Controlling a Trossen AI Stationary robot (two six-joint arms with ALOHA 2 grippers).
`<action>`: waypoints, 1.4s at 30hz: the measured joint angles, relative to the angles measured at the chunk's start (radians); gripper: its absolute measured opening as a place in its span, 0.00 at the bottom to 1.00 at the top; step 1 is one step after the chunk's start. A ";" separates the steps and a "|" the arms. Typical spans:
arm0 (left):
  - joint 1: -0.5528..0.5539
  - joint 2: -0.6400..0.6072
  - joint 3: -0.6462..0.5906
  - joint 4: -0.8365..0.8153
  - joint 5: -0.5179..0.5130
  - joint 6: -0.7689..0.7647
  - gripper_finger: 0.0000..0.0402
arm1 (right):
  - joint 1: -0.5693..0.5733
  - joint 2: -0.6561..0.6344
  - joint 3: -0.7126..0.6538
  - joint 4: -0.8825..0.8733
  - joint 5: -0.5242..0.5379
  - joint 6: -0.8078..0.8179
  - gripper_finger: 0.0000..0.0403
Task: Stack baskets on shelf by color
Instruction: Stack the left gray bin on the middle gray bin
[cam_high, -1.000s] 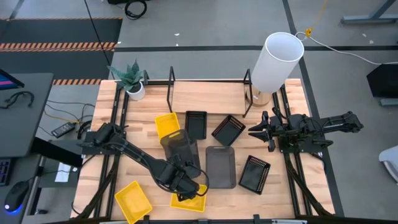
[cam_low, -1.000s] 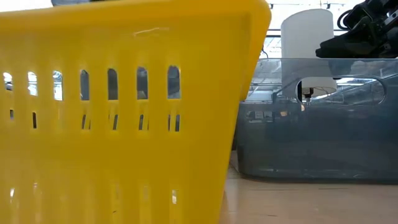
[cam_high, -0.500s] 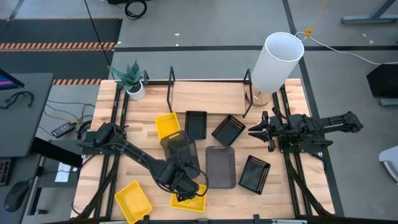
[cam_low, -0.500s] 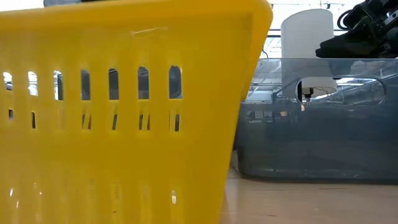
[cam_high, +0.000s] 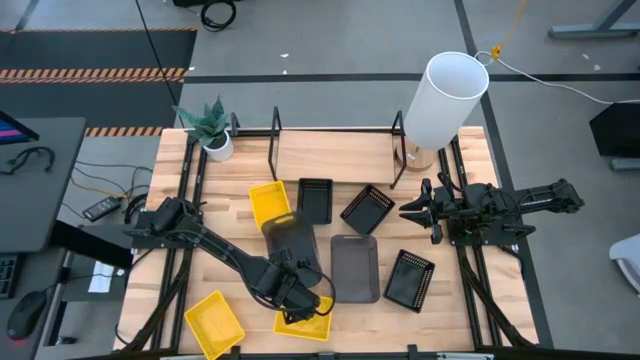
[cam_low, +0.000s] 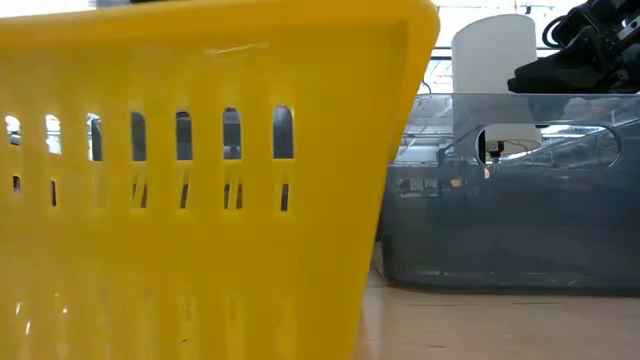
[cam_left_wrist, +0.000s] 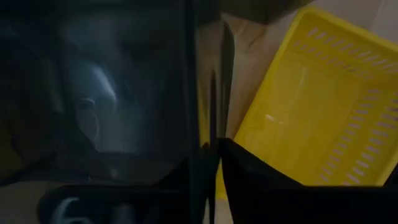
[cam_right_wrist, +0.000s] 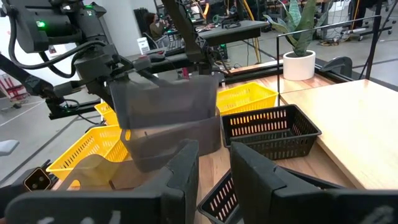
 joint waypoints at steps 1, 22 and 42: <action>0.000 0.000 0.000 0.002 0.000 0.000 0.12 | 0.000 0.000 0.000 0.000 0.000 0.000 0.24; 0.000 0.001 0.000 -0.008 -0.001 -0.004 0.24 | 0.000 0.000 0.000 0.000 0.000 0.000 0.24; -0.016 0.002 0.002 -0.112 0.040 0.025 0.17 | 0.000 0.000 0.000 0.000 0.000 0.000 0.24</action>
